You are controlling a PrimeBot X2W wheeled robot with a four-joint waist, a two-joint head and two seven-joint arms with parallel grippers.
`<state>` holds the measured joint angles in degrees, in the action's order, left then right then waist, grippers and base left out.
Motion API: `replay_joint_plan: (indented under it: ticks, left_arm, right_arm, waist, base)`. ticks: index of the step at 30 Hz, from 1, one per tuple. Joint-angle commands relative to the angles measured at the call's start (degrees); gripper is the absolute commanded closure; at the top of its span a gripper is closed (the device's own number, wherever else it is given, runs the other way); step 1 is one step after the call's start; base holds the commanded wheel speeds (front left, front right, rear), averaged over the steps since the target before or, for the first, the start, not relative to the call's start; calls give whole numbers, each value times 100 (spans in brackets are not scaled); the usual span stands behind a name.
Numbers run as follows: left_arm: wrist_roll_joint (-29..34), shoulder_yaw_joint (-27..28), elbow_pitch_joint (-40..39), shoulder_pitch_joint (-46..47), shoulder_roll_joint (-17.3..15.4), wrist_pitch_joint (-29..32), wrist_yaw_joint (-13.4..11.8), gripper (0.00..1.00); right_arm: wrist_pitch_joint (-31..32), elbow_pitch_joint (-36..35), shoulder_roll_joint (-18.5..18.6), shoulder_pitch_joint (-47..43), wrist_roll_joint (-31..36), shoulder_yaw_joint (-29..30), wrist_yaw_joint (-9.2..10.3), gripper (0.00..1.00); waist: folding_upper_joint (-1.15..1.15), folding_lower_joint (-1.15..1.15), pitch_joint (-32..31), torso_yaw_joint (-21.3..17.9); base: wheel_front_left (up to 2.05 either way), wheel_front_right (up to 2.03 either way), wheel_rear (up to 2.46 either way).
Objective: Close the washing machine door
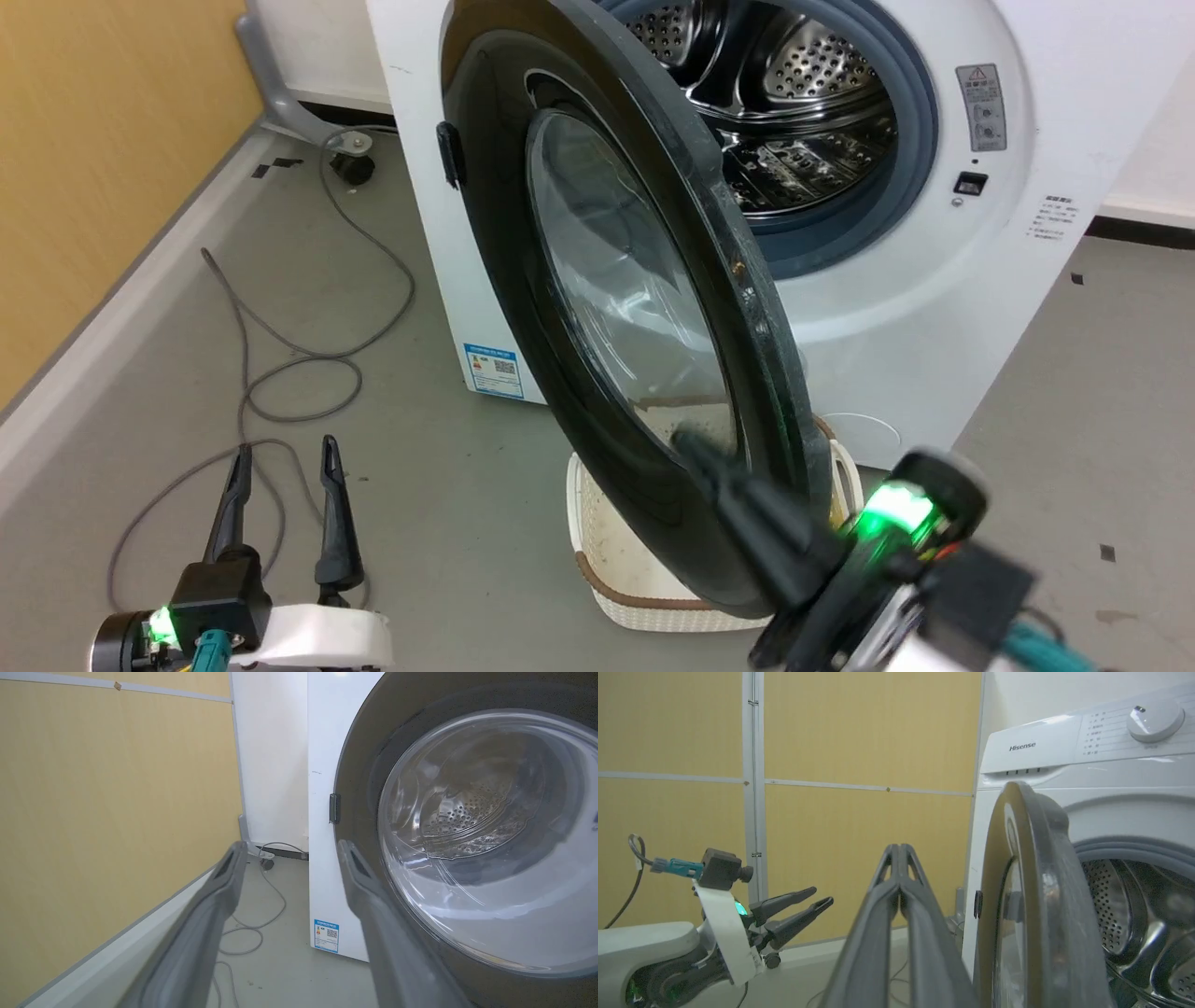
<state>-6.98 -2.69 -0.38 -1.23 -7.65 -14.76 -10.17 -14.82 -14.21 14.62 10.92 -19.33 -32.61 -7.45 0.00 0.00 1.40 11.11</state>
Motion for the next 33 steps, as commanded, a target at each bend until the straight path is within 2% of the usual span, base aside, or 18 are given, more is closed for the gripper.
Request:
replay_joint_plan:
  ticks: [1,6,16,25,33]
  left_arm:
    - [48,34,-3,-81,37,-24,30,0]
    - [139,120,-38,-57,124,-24,109,0]
    - [282,184,-62,41,262,-24,230,0]
    - [400,103,-139,208,351,-24,295,0]
    - [421,-34,-254,569,421,-24,276,0]
  right_arm:
    - [-18,110,72,-95,-8,-92,-3,100]
    - [-18,708,257,-263,23,-281,-3,100]
    - [-18,1574,300,-299,141,286,-3,100]
    - [-18,2053,131,-98,282,1328,-3,100]
    - [-18,2762,-36,759,394,2244,-3,100]
  waist:
    - [0,0,13,-25]
    - [0,0,86,-105]
    - [0,0,285,-212]
    - [0,0,617,-250]
    - [0,0,1269,-320]
  base:
    - [0,0,0]
    - [0,0,0]
    - [0,0,0]
    - [0,0,0]
    - [0,0,0]
